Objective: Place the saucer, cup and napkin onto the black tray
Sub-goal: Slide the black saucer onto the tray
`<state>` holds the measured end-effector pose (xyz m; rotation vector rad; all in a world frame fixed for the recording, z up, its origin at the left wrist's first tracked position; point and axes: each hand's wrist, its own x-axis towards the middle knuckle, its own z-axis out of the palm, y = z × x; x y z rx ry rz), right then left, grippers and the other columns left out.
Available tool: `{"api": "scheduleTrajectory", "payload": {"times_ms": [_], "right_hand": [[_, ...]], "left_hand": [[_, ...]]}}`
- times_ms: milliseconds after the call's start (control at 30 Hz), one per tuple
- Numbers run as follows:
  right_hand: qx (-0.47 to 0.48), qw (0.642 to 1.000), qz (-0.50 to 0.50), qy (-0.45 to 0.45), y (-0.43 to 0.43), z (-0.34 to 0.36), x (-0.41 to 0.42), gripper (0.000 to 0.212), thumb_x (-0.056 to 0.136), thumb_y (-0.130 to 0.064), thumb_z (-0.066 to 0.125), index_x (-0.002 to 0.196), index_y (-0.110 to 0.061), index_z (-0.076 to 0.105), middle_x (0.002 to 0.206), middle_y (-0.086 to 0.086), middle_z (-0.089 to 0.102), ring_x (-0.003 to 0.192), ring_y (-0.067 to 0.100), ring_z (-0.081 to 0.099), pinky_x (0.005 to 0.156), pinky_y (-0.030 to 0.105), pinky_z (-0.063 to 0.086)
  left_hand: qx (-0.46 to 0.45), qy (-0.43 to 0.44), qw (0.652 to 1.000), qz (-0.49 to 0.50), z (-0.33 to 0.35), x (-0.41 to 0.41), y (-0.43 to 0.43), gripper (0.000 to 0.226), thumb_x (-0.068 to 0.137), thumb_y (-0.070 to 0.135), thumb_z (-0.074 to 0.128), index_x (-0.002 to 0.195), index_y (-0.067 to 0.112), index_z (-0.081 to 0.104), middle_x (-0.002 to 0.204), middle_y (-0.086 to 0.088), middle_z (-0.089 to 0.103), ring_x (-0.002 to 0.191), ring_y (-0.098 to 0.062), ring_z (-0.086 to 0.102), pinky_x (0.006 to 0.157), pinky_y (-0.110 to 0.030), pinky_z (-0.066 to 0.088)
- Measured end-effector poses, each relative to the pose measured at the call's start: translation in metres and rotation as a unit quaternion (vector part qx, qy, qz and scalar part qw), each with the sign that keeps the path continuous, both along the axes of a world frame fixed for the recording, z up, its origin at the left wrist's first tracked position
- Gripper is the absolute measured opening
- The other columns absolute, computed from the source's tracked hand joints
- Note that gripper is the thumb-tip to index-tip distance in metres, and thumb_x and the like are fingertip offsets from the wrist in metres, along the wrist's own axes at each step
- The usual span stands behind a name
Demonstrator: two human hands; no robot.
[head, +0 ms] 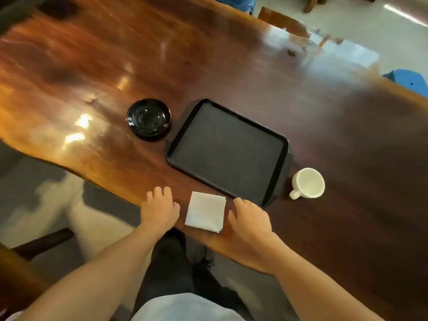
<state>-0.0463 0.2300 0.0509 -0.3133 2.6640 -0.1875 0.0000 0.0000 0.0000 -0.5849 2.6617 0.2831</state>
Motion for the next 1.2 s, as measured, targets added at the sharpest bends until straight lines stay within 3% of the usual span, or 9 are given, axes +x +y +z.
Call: {"api": "scheduleTrajectory", "payload": {"times_ms": [100, 200, 300, 400, 567, 800, 967, 1100, 1200], "right_hand": [[0.008, 1.0, 0.012, 0.01, -0.017, -0.007, -0.008, 0.019, 0.096, -0.037, 0.044, 0.103, -0.023, 0.054, 0.095, -0.004, 0.064, 0.069, 0.012, 0.051, 0.048, 0.022, 0.032], [0.015, 1.0, 0.023, -0.001, -0.036, -0.017, -0.019, 0.028, 0.096, -0.041, 0.046, 0.116, -0.024, 0.054, 0.103, -0.003, 0.065, 0.074, 0.012, 0.056, 0.05, 0.02, 0.035], [0.026, 0.999, 0.04, -0.005, -0.054, -0.027, -0.032, 0.039, 0.095, -0.046, 0.048, 0.129, -0.026, 0.049, 0.113, -0.004, 0.065, 0.087, 0.015, 0.063, 0.058, 0.022, 0.043], [0.014, 0.999, 0.052, 0.009, -0.072, -0.035, -0.049, 0.039, 0.094, -0.048, 0.049, 0.128, -0.027, 0.048, 0.11, -0.005, 0.066, 0.083, 0.015, 0.062, 0.052, 0.02, 0.039], [0.001, 0.996, 0.08, 0.032, -0.109, -0.043, -0.085, 0.043, 0.095, -0.046, 0.05, 0.131, -0.022, 0.047, 0.102, -0.003, 0.067, 0.071, 0.012, 0.057, 0.051, 0.024, 0.047], [-0.085, 0.99, 0.111, 0.032, -0.177, -0.047, -0.139, 0.038, 0.096, -0.042, 0.046, 0.123, -0.016, 0.05, 0.085, -0.002, 0.064, 0.069, 0.014, 0.059, 0.053, 0.029, 0.047], [-0.172, 0.982, -0.005, -0.077, -0.227, -0.049, -0.161, 0.03, 0.095, -0.041, 0.046, 0.11, -0.016, 0.051, 0.082, 0.005, 0.068, 0.068, 0.022, 0.067, 0.063, 0.044, 0.058], [-0.258, 0.937, -0.155, -0.177, -0.26, -0.05, -0.162, 0.02, 0.097, -0.034, 0.047, 0.091, -0.015, 0.053, 0.077, 0.006, 0.071, 0.045, 0.019, 0.067, 0.04, 0.028, 0.053], [-0.277, 0.923, -0.175, -0.202, -0.282, -0.052, -0.161, 0.029, 0.099, -0.03, 0.046, 0.072, -0.019, 0.053, 0.056, 0.002, 0.07, 0.044, 0.022, 0.067, 0.04, 0.027, 0.05]], "left_hand": [[-0.031, -0.006, 0.998, 0.06, -0.018, -0.003, -0.016, 0.055, 0.101, 0.046, 0.053, 0.146, 0.017, 0.047, 0.148, -0.011, 0.047, 0.13, -0.031, 0.046, 0.101, -0.04, 0.045], [-0.029, -0.033, 0.994, 0.095, -0.04, -0.009, -0.03, 0.081, 0.102, 0.056, 0.047, 0.166, 0.013, 0.021, 0.171, -0.021, 0.016, 0.155, -0.045, 0.016, 0.123, -0.052, 0.024], [-0.041, -0.039, 0.99, 0.126, -0.062, -0.017, -0.035, 0.094, 0.101, 0.069, 0.036, 0.17, 0.017, 0.0, 0.174, -0.02, -0.006, 0.158, -0.048, -0.006, 0.126, -0.056, 0.006], [-0.042, -0.024, 0.985, 0.168, -0.074, -0.027, -0.024, 0.105, 0.094, 0.079, 0.031, 0.169, 0.016, -0.008, 0.173, -0.023, -0.014, 0.156, -0.05, -0.015, 0.124, -0.06, -0.007], [-0.08, 0.035, 0.974, 0.21, -0.085, -0.033, -0.014, 0.109, 0.088, 0.084, 0.028, 0.169, 0.013, 0.013, 0.172, -0.026, 0.006, 0.153, -0.049, -0.02, 0.122, -0.061, -0.012], [-0.107, 0.059, 0.966, 0.227, -0.1, -0.035, -0.012, 0.101, 0.087, 0.081, 0.034, 0.164, 0.019, 0.012, 0.172, -0.022, 0.016, 0.157, -0.048, -0.006, 0.124, -0.061, -0.005], [-0.091, 0.063, 0.965, 0.237, -0.095, -0.035, -0.013, 0.096, 0.09, 0.074, 0.047, 0.165, 0.019, 0.028, 0.171, -0.022, 0.019, 0.157, -0.05, 0.01, 0.125, -0.061, 0.001], [-0.09, 0.056, 0.965, 0.241, -0.09, -0.036, -0.014, 0.093, 0.089, 0.072, 0.051, 0.164, 0.019, 0.037, 0.171, -0.022, 0.022, 0.157, -0.05, 0.014, 0.125, -0.061, 0.004], [-0.093, 0.072, 0.963, 0.241, -0.091, -0.036, -0.014, 0.09, 0.089, 0.068, 0.056, 0.161, 0.017, 0.042, 0.17, -0.023, 0.026, 0.156, -0.051, 0.017, 0.125, -0.061, 0.005]]}}
